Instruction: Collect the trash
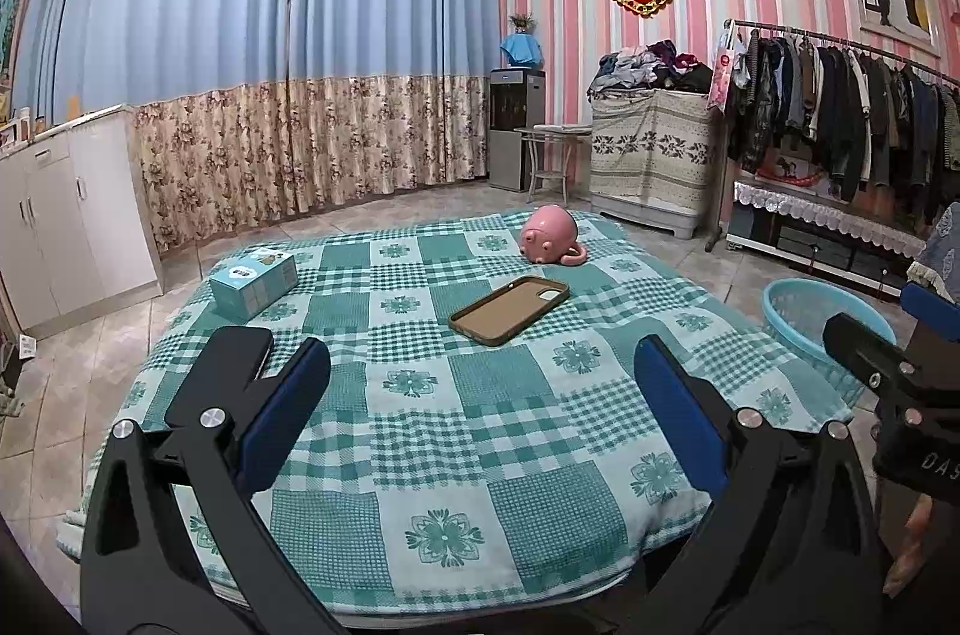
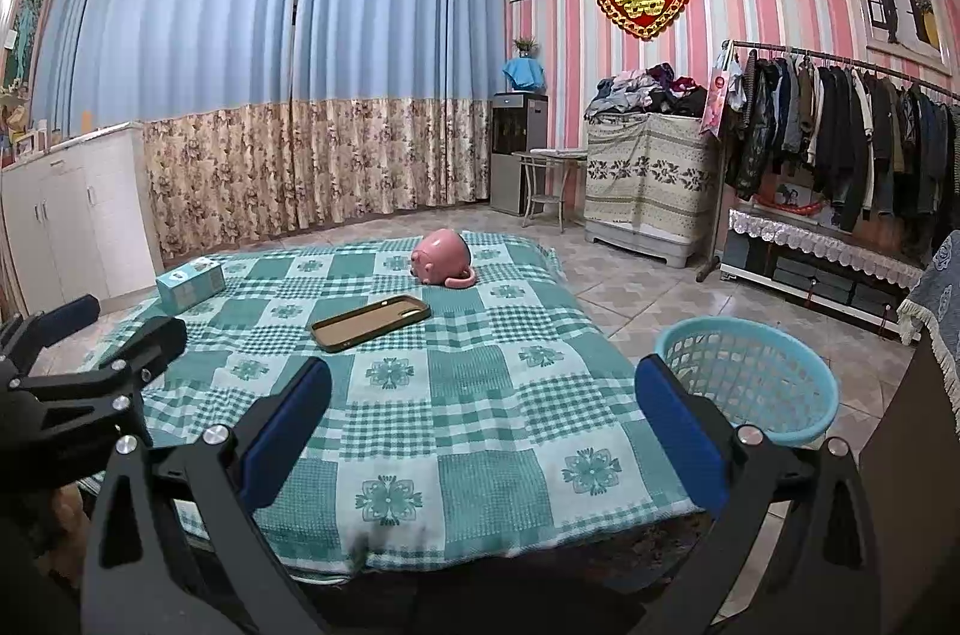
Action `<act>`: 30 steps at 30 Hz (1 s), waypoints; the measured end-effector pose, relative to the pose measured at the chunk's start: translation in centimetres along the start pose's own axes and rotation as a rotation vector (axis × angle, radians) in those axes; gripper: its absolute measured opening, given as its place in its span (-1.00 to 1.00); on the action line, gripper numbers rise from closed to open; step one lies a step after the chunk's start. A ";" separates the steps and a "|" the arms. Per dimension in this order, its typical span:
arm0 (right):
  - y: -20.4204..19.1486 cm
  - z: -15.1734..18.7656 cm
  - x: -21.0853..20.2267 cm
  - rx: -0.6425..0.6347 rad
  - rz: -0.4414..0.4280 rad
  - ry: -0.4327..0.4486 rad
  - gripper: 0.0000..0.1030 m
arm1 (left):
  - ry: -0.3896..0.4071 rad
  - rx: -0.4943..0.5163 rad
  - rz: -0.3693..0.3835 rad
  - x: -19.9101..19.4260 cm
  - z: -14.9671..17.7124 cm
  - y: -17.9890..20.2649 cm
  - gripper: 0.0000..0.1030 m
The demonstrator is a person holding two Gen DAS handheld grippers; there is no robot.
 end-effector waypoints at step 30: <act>0.0 -0.5 -0.5 0.001 0.010 0.027 0.92 | 0.026 0.031 -0.038 -1.0 -0.8 0.2 0.90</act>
Point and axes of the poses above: each gripper's, at about its wrist camera, not at the fingertips, and x roughly the way its jaws point, y to its right, z to its underside, the point moved 3 cm from there along x, roughly the way its jaws point, and after that the axes turned 1 degree about y, right-handed, at the moved point
